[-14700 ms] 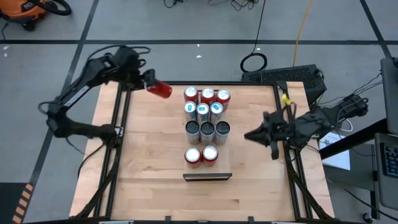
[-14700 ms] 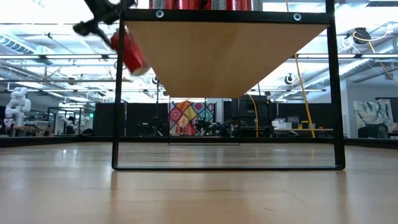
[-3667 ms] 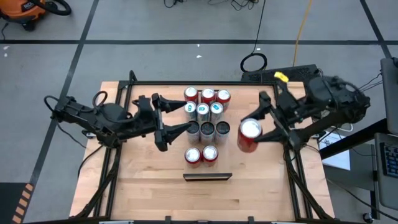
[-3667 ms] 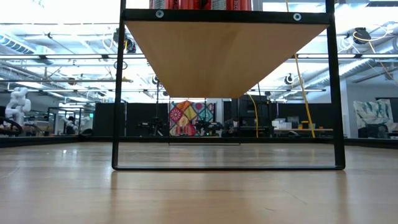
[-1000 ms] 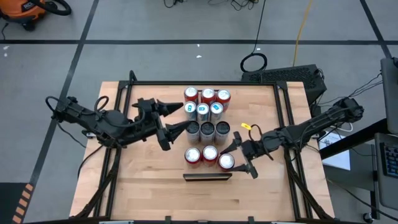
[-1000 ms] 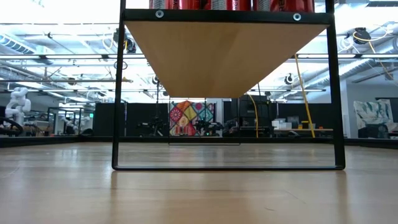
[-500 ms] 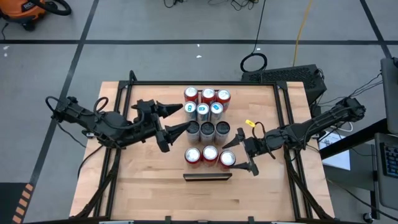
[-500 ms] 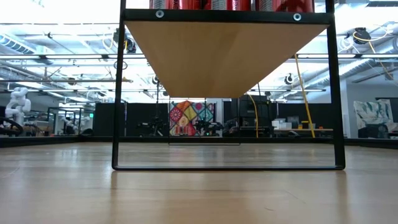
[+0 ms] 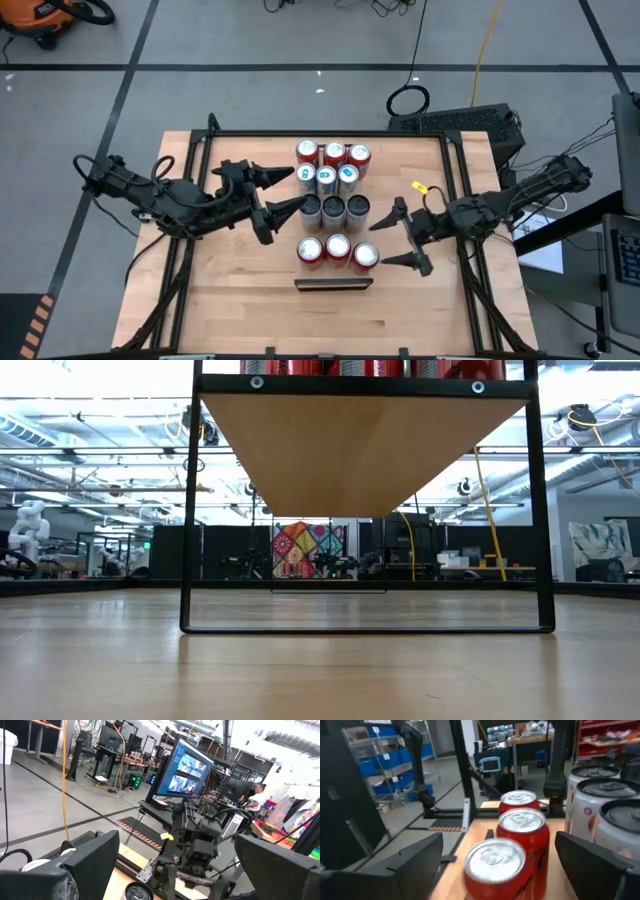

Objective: Place canned beverage on shelf
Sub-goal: Put the red soda can on the shelf aligned with the other red soda can

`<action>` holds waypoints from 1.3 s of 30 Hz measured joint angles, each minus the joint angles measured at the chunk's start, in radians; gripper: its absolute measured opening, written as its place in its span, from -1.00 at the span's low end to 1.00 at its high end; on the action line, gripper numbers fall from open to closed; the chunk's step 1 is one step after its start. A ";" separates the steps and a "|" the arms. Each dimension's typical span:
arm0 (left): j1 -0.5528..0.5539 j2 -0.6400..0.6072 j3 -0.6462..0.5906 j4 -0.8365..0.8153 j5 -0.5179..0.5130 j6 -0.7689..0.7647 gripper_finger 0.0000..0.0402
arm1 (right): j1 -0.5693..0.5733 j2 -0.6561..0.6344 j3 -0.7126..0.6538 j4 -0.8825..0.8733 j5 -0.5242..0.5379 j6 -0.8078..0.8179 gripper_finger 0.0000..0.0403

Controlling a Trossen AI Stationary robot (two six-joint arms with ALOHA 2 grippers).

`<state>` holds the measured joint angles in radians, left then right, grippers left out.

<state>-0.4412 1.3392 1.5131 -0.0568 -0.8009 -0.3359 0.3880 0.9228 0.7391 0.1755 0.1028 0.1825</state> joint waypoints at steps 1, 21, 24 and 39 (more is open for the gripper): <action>0.000 0.000 0.000 -0.002 0.000 0.000 0.98 | 0.007 -0.019 0.000 -0.023 0.000 0.012 0.78; 0.000 0.000 0.000 -0.204 -0.098 -0.024 0.88 | 0.132 0.015 0.000 -0.305 -0.116 0.222 -0.73; 0.000 0.000 0.000 -0.224 -0.097 -0.024 0.75 | 0.131 0.040 0.000 -0.304 -0.107 0.188 -0.96; 0.000 0.000 0.000 -0.243 -0.094 -0.022 0.41 | 0.082 0.067 0.000 -0.256 -0.051 0.093 -0.99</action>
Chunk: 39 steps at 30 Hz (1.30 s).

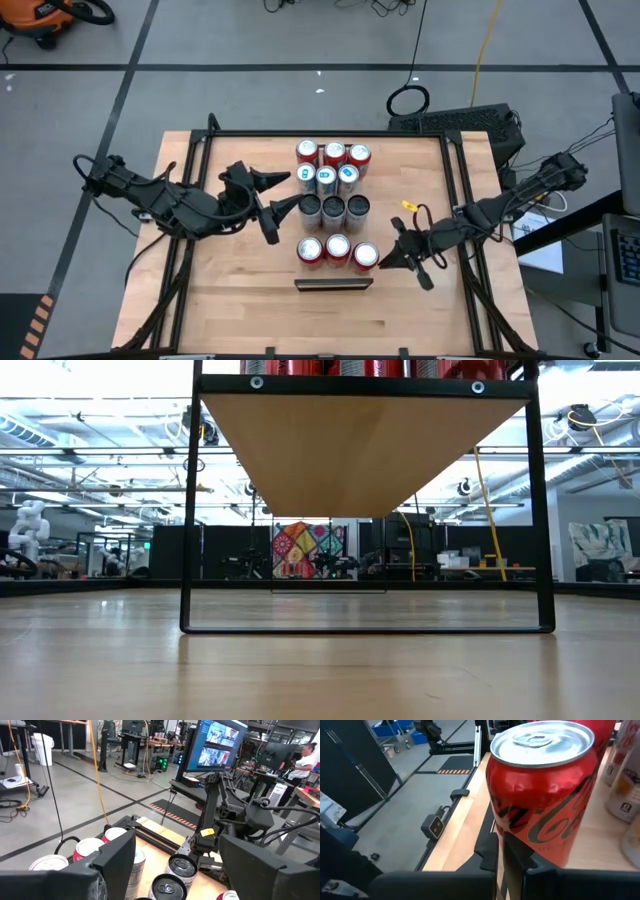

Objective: Place canned beverage on shelf
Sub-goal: Put the red soda can on the shelf aligned with the other red soda can

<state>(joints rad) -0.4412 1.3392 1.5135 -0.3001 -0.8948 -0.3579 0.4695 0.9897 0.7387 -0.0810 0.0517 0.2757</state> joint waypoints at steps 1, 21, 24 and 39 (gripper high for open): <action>0.000 0.000 0.000 -0.002 0.000 0.003 0.41 | -0.004 0.000 0.000 0.003 0.000 0.000 -0.98; 0.000 0.000 0.000 -0.002 0.000 -0.002 0.41 | -0.040 0.000 0.000 0.004 -0.069 0.030 -1.00; 0.000 0.000 0.000 -0.002 0.000 -0.002 0.41 | -0.030 0.000 0.000 0.012 -0.102 0.042 -1.00; 0.000 0.000 0.000 -0.009 0.001 -0.004 0.41 | -0.030 0.116 0.000 0.204 -0.052 0.022 -1.00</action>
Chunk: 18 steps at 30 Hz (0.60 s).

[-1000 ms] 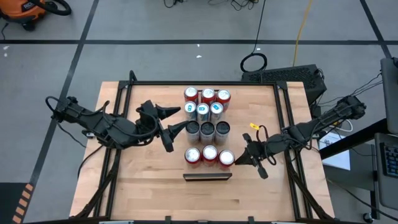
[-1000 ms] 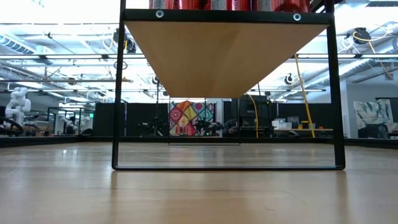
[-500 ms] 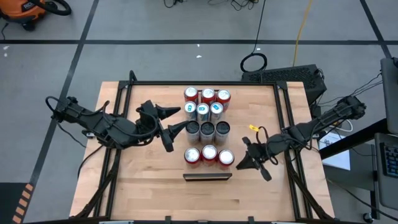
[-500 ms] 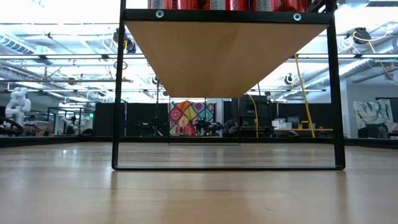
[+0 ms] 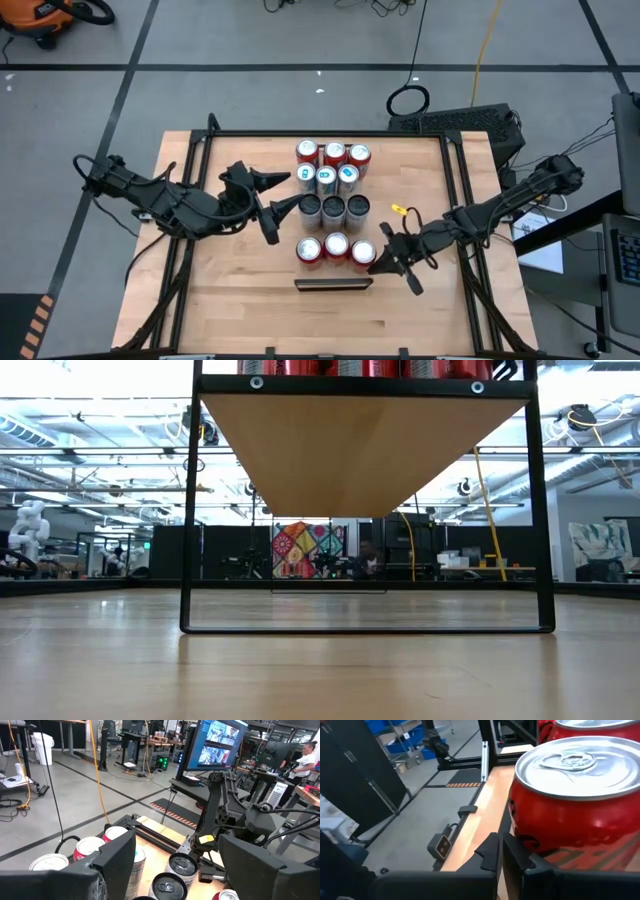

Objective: Place canned beverage on shelf
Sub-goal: Put the red soda can on the shelf aligned with the other red soda can

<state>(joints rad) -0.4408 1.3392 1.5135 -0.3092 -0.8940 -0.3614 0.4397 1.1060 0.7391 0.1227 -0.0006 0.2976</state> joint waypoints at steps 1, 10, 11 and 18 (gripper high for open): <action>0.000 0.000 0.000 0.000 0.000 0.000 0.41 | 0.000 0.000 0.000 -0.002 0.008 0.001 -1.00; 0.000 0.000 0.000 -0.023 0.015 -0.001 0.41 | 0.000 0.000 0.000 -0.041 0.030 0.002 -1.00; 0.000 0.000 0.000 -0.026 0.025 -0.001 0.41 | 0.000 0.000 0.000 -0.046 0.030 0.002 -1.00; 0.000 0.000 0.000 -0.039 0.075 -0.003 0.41 | 0.000 0.000 0.000 -0.063 0.030 0.001 -1.00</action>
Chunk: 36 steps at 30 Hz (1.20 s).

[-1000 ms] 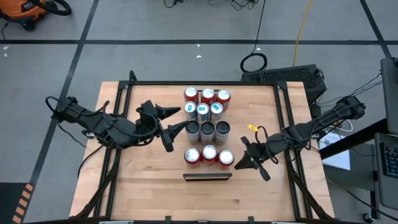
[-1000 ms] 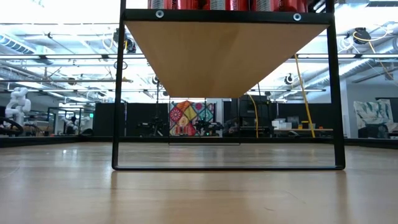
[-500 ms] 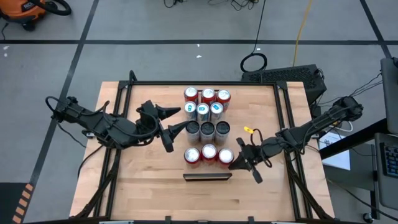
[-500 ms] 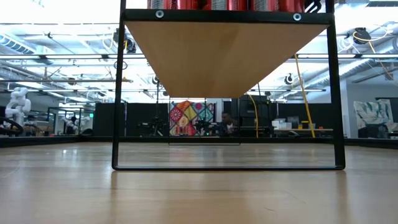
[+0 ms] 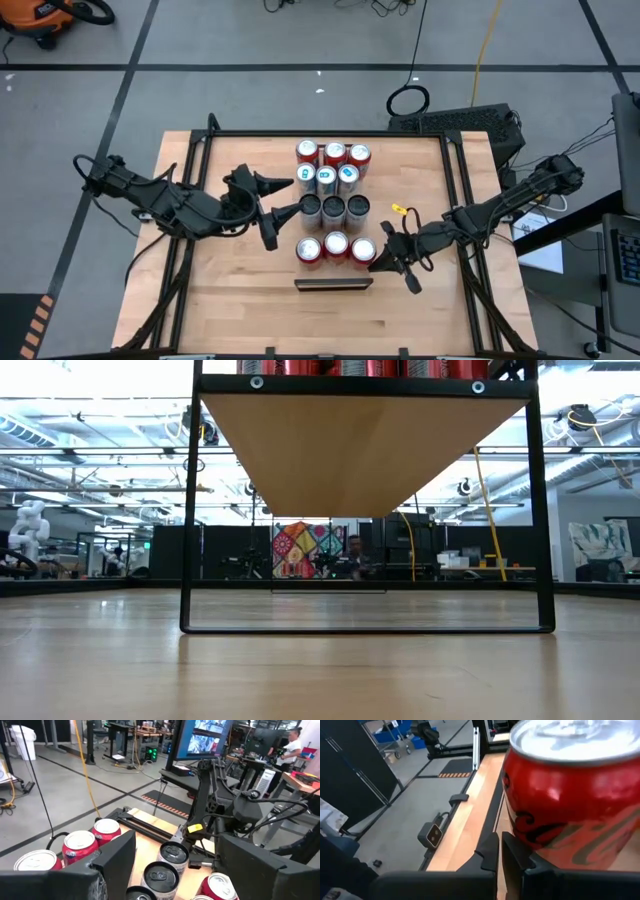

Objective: Place canned beverage on shelf
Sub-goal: Put the red soda can on the shelf aligned with the other red soda can, then return to Home Position

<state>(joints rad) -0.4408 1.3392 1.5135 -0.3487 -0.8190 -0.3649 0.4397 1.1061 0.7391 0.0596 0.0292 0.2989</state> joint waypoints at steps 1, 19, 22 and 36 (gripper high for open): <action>0.000 0.000 0.000 -0.002 0.003 0.000 0.41 | 0.000 0.000 0.000 -0.006 0.000 0.000 -1.00; -0.013 0.000 0.000 -0.077 0.064 0.043 0.21 | 0.000 -0.294 0.000 -0.215 -0.168 -0.071 -1.00; -0.014 0.000 0.000 -0.097 0.109 0.091 -0.06 | 0.000 -0.373 0.000 -0.240 -0.155 -0.125 -1.00; -0.083 -0.122 -0.396 0.160 0.163 0.099 -0.92 | -0.001 -0.644 0.000 -0.397 0.104 -0.110 -1.00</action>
<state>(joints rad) -0.5236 1.2175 1.1171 -0.1888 -0.6557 -0.2660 0.4389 0.4622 0.7387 -0.3370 0.1331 0.1889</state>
